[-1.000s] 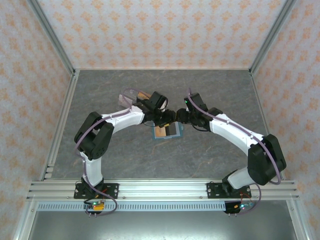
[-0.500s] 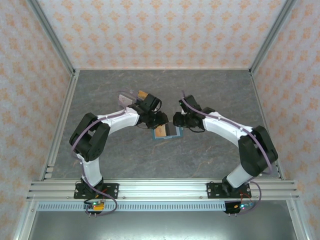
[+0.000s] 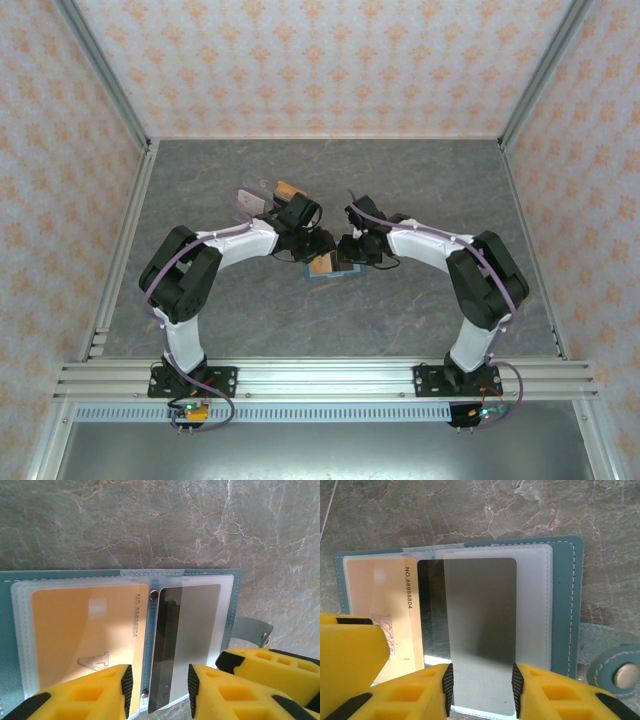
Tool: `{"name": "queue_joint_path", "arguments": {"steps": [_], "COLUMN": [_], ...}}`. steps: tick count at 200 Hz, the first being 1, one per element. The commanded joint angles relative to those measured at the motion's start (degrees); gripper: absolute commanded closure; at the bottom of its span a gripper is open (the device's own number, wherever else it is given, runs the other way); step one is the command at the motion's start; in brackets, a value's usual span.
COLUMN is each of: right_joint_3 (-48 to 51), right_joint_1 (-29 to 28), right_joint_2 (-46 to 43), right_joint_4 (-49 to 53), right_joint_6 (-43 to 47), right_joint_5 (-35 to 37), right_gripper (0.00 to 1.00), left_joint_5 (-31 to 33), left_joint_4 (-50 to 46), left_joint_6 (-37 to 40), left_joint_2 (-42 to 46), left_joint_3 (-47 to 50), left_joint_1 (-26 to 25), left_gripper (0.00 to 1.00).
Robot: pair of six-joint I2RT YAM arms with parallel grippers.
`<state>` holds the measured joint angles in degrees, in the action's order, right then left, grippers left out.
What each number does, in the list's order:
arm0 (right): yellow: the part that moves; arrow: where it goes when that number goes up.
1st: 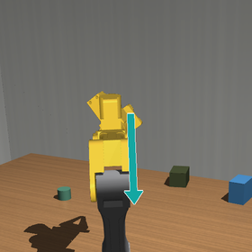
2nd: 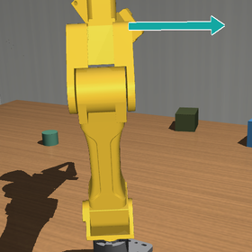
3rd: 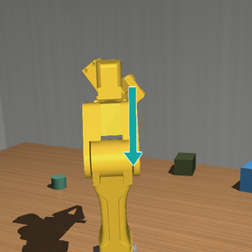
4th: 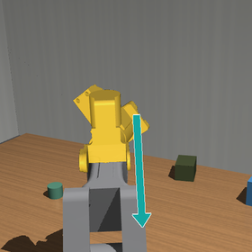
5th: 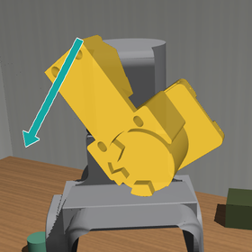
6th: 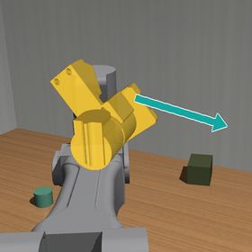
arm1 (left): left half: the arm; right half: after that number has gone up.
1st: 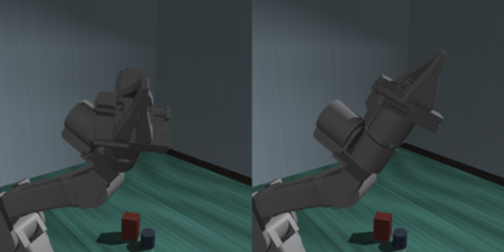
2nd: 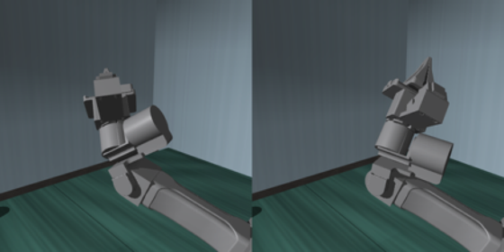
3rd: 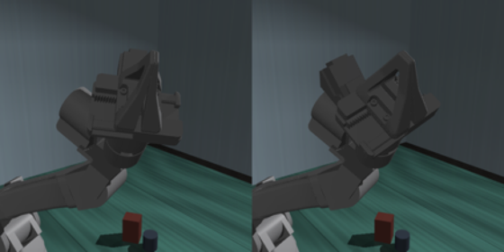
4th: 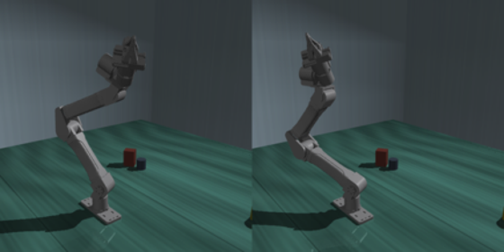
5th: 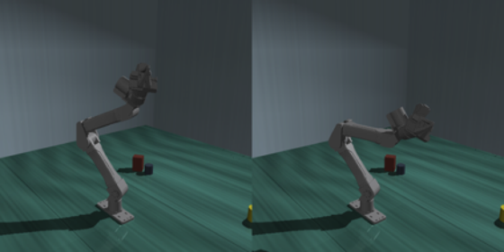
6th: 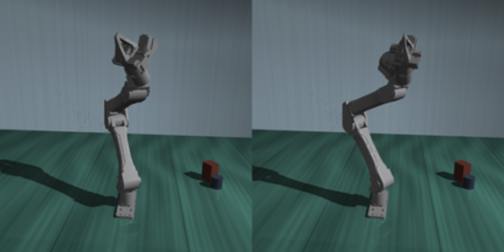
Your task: Take the credit cards out of the card holder
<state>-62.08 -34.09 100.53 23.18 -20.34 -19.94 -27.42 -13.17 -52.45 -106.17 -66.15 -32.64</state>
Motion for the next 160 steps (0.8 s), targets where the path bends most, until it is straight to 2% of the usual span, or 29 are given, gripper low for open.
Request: {"name": "queue_joint_path", "arguments": {"steps": [1, 36, 55, 115, 160], "right_joint_3": [-1.8, -1.9, -1.8, -2.4, -2.6], "right_joint_1": [-0.1, 0.0, 0.0, 0.1, 0.1], "right_joint_2": [1.1, 2.0, 2.5, 3.9, 4.5], "right_joint_4": [2.5, 2.8, 2.7, 2.9, 3.3], "right_joint_6": [0.0, -0.1, 0.1, 0.4, 0.6], "right_joint_5": [1.7, 2.5, 1.6, -0.1, 0.1], "right_gripper": [0.61, 0.54, 0.54, 0.64, 0.66], "left_joint_5": [-1.2, -2.4, -2.8, -3.2, -4.5], "left_joint_4": [1.6, 2.5, 2.8, 3.0, 1.8], "left_joint_6": [0.2, 0.4, 0.4, 0.9, 1.7], "left_joint_2": [-0.4, -1.8, -2.3, -2.9, -4.8], "left_joint_3": [0.0, 0.0, -0.1, -0.5, -1.8], "left_joint_1": [-0.4, -0.4, -0.5, -0.8, -0.9], "left_gripper": [0.64, 0.65, 0.67, 0.72, 0.74]}}
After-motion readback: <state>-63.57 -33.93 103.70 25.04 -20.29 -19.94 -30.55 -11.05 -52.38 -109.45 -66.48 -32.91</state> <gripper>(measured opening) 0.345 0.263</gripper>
